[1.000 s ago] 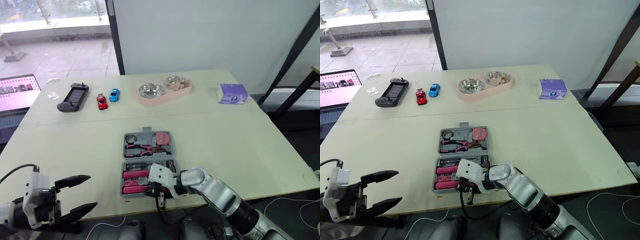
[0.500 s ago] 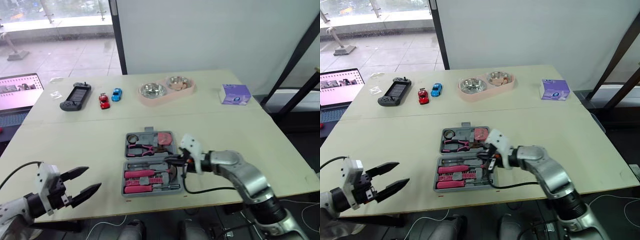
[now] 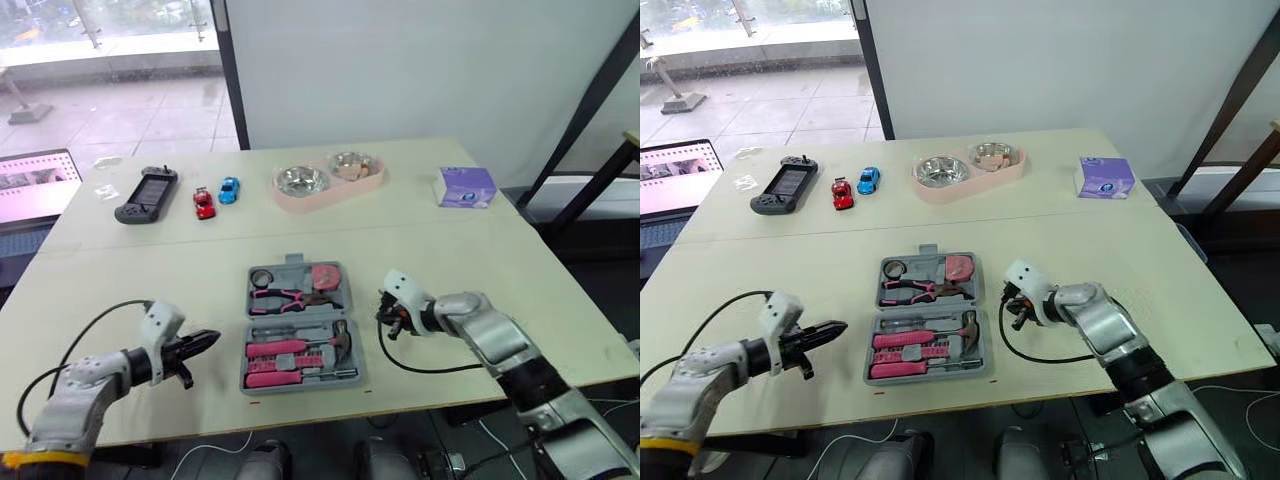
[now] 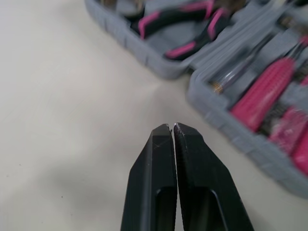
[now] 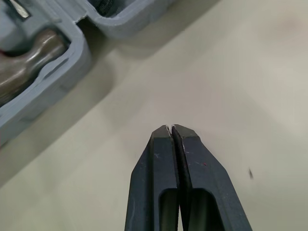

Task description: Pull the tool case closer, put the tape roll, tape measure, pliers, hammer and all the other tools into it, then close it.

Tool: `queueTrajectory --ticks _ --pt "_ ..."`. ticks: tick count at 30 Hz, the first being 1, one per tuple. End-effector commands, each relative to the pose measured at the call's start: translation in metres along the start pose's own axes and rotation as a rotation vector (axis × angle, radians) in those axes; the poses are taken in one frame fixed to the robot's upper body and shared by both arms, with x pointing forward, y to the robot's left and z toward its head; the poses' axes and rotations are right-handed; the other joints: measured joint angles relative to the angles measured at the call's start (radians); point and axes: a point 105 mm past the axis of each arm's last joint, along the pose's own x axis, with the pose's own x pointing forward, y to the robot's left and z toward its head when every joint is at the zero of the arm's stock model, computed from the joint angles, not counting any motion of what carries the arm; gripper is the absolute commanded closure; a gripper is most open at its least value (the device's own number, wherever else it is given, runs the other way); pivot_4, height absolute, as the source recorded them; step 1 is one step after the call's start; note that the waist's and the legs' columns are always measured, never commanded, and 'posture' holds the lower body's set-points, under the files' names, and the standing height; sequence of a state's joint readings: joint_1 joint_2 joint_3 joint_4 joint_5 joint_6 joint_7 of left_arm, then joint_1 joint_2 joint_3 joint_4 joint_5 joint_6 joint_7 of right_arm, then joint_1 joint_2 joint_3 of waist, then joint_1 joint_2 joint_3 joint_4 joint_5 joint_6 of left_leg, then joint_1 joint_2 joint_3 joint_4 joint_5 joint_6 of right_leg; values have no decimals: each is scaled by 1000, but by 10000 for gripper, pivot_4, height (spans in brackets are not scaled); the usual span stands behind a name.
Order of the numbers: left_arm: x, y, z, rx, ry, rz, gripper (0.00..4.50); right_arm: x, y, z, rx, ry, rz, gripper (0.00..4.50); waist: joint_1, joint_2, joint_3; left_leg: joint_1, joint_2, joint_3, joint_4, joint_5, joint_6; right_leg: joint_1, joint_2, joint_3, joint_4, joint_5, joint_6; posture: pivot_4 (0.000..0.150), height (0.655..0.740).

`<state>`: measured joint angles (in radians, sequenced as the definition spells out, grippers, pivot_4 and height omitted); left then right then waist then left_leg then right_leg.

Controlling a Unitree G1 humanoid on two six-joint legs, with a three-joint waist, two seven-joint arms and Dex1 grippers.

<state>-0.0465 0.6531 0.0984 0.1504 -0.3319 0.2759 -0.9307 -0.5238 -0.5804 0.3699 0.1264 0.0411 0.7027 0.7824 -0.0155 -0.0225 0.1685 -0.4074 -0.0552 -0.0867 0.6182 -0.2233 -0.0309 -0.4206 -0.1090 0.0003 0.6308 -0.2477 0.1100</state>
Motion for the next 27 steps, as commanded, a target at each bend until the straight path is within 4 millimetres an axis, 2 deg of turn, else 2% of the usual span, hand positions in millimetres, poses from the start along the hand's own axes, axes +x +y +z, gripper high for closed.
queueTrajectory --ticks 1,6,10,18,27 --pt "13 0 2 36 14 -17 44689 8 4 4 -66 21 9 45000 0 0 0 0 0 0 0 0 0 0 0 0 0 1 1 1500 7233" --pt "43 -9 5 80 53 -77 44689 22 18 23 -120 -4 47 45000 -3 0 0 0 0 0 2 0 0 1 1 0 1 2 2 1500 7233" --pt "55 -18 5 91 77 -123 44689 29 26 33 -154 -5 70 45000 -5 0 -1 0 0 -1 3 0 0 0 3 0 2 3 2 1500 7233" --pt "58 -20 5 95 84 -127 44689 30 50 43 -211 -12 161 45000 0 1 -1 0 0 -1 4 0 0 1 3 1 2 4 2 1500 7233" --pt "59 -35 0 87 91 -166 44689 35 63 60 -261 -39 173 45000 -5 1 -1 1 0 -1 4 0 0 1 3 1 2 4 2 1500 7233"
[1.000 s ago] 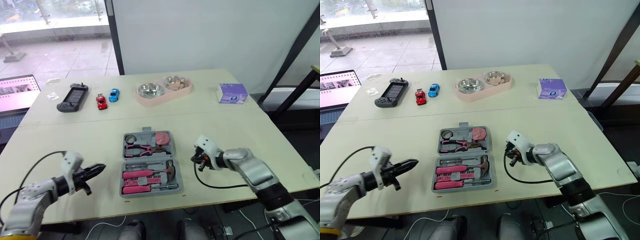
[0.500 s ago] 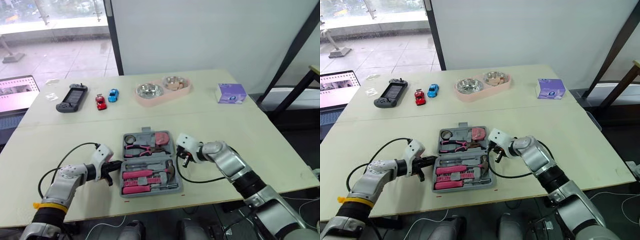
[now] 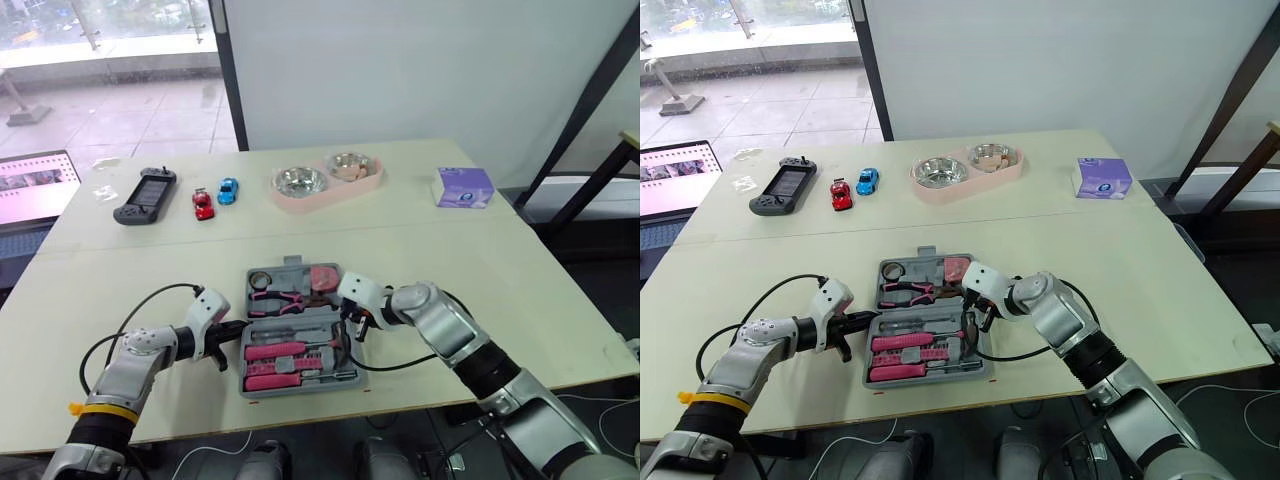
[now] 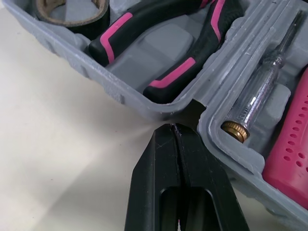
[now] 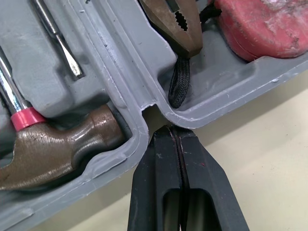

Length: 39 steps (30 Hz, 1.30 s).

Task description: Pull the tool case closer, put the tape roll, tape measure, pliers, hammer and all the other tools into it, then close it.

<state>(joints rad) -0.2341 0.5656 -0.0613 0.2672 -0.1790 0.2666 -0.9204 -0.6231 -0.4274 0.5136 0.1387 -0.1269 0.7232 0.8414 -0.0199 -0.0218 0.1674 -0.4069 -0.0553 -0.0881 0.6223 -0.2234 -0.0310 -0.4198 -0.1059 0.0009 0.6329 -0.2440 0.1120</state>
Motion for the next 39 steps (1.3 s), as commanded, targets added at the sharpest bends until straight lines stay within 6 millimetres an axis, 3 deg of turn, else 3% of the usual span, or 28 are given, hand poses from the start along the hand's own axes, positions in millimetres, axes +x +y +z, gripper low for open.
queueTrajectory --ticks 1,9,17,39 --pt "9 -24 -7 -12 18 -81 44689 5 20 25 -75 -62 69 45000 -1 0 0 0 0 0 0 0 0 0 0 0 0 0 0 1500 7233" --pt "0 -37 -18 -30 35 -87 44689 3 31 19 -61 -50 91 45000 0 0 0 0 0 0 0 0 0 0 0 0 0 0 0 1500 7233" --pt "-4 -38 -25 -44 46 -80 44689 -4 46 6 -30 -12 124 45000 3 1 -1 0 1 0 0 0 0 0 -1 0 0 0 0 1500 7233" --pt "-2 -42 -32 -54 53 -103 44689 -5 49 0 -5 15 113 45000 5 3 -3 0 1 0 0 0 0 1 -1 0 0 0 0 1500 7233"
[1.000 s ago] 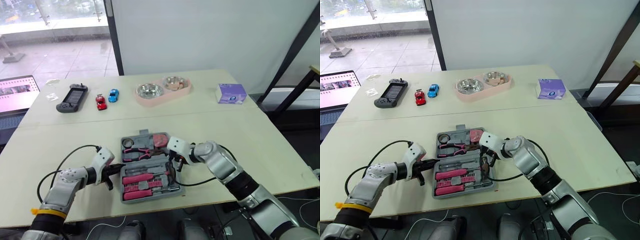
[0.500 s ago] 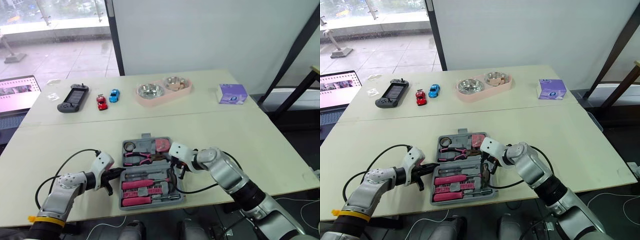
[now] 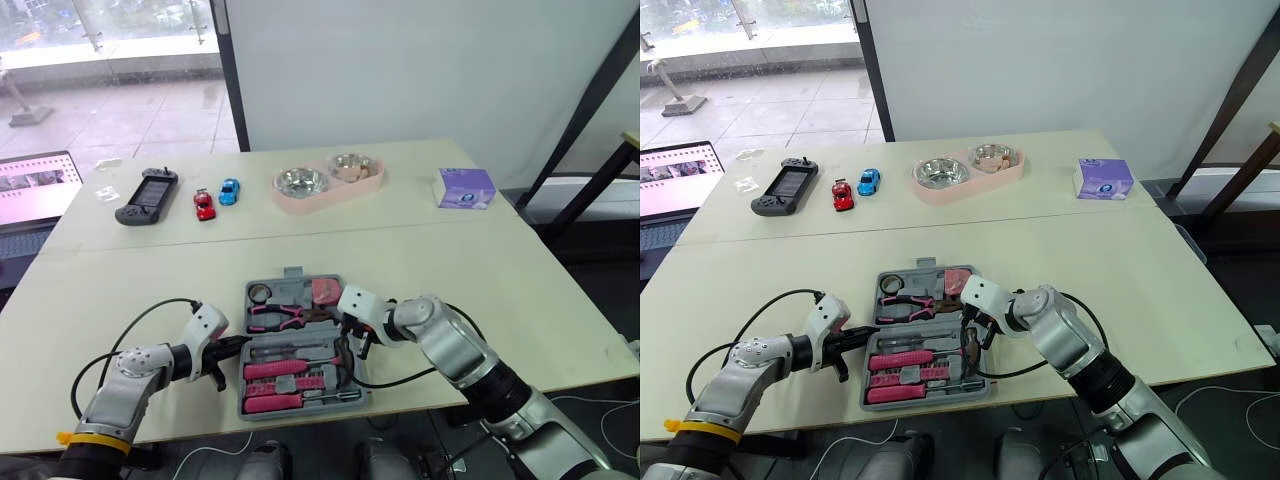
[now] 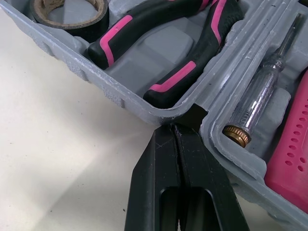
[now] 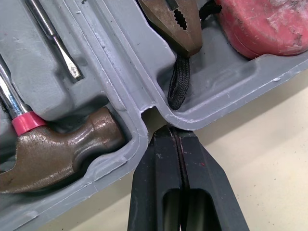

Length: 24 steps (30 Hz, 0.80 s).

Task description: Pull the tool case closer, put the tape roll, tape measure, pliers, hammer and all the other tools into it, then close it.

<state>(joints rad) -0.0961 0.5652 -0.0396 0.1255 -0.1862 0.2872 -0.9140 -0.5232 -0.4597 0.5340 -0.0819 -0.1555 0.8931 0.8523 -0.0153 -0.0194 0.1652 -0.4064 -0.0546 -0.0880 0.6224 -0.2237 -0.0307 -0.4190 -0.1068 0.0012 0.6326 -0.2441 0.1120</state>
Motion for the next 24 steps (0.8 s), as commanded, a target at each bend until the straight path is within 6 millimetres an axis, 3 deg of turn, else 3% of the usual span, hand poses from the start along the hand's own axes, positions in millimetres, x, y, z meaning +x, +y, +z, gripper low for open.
queueTrajectory --ticks 1,8,12,15,20,24 --pt "9 -20 -18 -39 50 -87 44689 5 23 8 -28 -29 93 45000 0 0 -1 0 0 0 0 0 0 0 0 0 0 0 0 1500 7233" --pt "8 -18 -19 -38 53 -76 44689 6 20 5 -27 -18 78 45000 -1 1 -3 0 0 0 0 0 0 0 0 0 0 0 0 1500 7233" --pt "0 -7 -17 -44 41 -16 44689 1 9 -1 -33 -10 36 45000 -1 1 -3 0 0 0 0 0 0 0 0 0 0 0 0 1500 7233" --pt "-19 7 -7 -31 17 45 44689 -17 -12 -8 -29 -28 -26 45000 -1 1 -3 0 0 0 0 0 0 0 0 0 0 0 0 1500 7233" --pt "-54 24 4 13 -14 124 44689 -40 -27 -14 20 -81 -74 45000 -5 0 -2 -1 1 0 0 0 0 -1 0 0 0 0 0 1500 7233" --pt "-68 13 21 104 -114 82 44689 -47 -26 -11 82 -137 -78 45000 1 1 -2 -1 2 0 0 0 0 -2 0 0 -1 0 0 1500 7233"
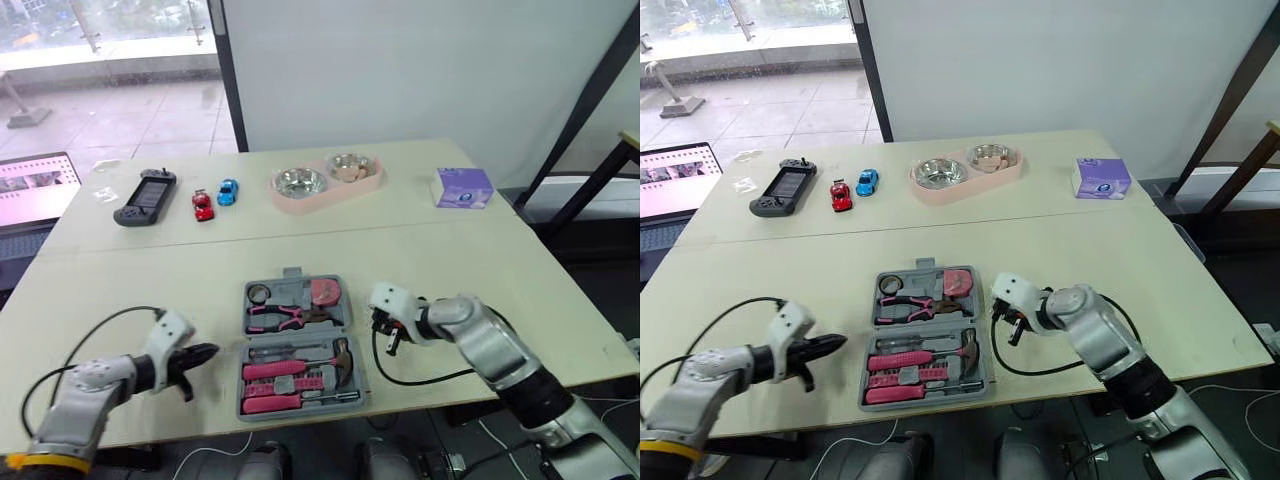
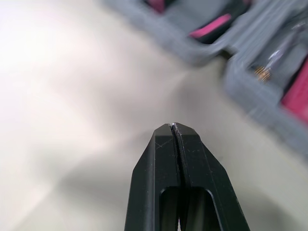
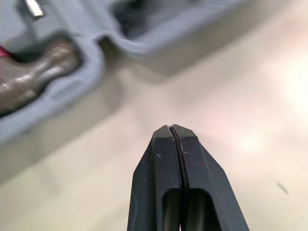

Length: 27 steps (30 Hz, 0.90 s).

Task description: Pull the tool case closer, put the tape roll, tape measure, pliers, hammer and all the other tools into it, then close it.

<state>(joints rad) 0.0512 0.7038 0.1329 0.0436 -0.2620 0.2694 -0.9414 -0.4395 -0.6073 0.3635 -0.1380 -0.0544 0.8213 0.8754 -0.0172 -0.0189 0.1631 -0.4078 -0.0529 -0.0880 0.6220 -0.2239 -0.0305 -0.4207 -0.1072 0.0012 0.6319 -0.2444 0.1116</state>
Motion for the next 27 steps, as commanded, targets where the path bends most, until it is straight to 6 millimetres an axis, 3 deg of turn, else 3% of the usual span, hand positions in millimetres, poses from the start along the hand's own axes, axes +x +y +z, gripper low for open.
queueTrajectory --ticks 1,4,7,8,11,17,27 --pt "-11 -21 35 63 -196 -111 44689 -10 2 20 46 -111 -7 45000 4 0 0 0 0 0 0 0 0 0 -1 0 0 0 0 1500 7233" --pt "-17 -65 44 -16 -332 -348 44689 -11 4 24 126 -161 0 45000 4 0 0 -1 -2 0 0 0 1 0 -4 0 -2 0 -1 1500 7233" --pt "-8 -78 30 16 -282 -416 44689 -9 7 27 189 -186 16 45000 6 0 0 -1 -3 1 1 -1 1 1 -6 0 -2 -2 -4 1500 7233" --pt "-2 -79 29 15 -288 -422 44950 -9 6 27 211 -190 13 42521 7 0 0 -1 -3 1 1 -1 1 1 -6 0 -2 -2 -4 1500 7233" --pt "16 -81 25 28 -292 -430 45000 -9 5 32 267 -206 22 32306 7 0 0 -1 -3 1 2 -1 1 1 -4 0 -2 -2 -4 1500 7233" --pt "31 -87 15 53 -257 -460 45000 -10 3 43 395 -231 65 2551 -2 0 0 -1 -3 1 2 -1 2 1 -4 0 -1 0 0 1500 7233" --pt "40 -90 -21 104 -106 -453 45000 3 -12 56 639 -218 110 1151 3 1 0 0 -3 1 2 -1 2 1 -3 0 0 0 0 1500 7233"
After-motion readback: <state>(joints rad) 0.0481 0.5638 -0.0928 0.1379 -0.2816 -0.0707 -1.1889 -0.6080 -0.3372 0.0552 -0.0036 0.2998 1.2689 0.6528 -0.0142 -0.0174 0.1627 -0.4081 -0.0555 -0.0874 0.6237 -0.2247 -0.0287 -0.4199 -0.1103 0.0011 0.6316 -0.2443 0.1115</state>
